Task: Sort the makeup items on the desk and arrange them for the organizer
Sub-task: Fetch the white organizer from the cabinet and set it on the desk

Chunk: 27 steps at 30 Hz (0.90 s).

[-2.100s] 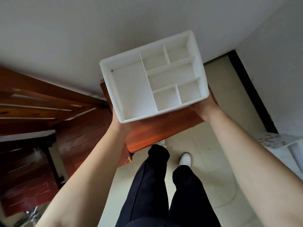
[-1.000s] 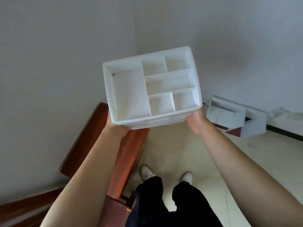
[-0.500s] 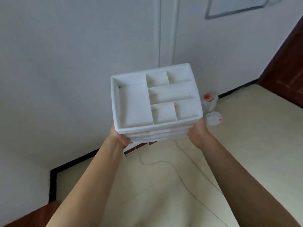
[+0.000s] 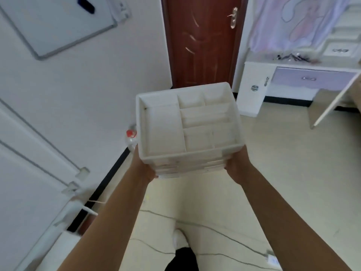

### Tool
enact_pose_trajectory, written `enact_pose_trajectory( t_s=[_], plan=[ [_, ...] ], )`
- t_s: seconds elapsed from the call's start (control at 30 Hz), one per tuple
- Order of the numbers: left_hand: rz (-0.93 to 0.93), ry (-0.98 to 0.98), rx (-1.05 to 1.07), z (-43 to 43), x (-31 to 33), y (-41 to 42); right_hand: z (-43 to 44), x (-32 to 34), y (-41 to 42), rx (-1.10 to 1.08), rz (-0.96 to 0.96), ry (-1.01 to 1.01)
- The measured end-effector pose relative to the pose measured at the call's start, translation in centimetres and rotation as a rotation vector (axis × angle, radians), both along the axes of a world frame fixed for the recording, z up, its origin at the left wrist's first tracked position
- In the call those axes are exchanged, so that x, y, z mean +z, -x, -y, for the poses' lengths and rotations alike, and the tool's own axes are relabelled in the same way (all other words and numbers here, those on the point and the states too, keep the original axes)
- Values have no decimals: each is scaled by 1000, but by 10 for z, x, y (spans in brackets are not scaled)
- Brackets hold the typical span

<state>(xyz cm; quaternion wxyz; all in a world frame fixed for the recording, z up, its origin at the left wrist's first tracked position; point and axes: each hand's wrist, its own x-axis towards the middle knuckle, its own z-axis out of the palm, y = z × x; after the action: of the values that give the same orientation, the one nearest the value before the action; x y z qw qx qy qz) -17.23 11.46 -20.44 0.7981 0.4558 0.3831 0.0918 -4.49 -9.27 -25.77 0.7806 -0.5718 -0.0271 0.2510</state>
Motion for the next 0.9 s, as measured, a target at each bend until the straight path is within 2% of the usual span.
enact_pose_trajectory(
  t_s=[0.07,0.17,0.33,0.47,0.6,0.9],
  plan=[
    [7,41,-53,23,-8,-63,31,-5,-46,-92,-23,34],
    [-77,59,-133,57,-26,-165,75,-16,-126,-194,-2,69],
    [-53,144,-309,113,-30,-330,147,-11,-256,-358,-7,168],
    [-42,81,-397,162,-24,-450,203,3,-343,-447,10,170],
    [-32,11,-573,217,-10,-557,259,10,-420,-586,-6,131],
    [-21,-63,-669,361,-16,-797,397,-9,-651,-597,-20,82]
  ],
)
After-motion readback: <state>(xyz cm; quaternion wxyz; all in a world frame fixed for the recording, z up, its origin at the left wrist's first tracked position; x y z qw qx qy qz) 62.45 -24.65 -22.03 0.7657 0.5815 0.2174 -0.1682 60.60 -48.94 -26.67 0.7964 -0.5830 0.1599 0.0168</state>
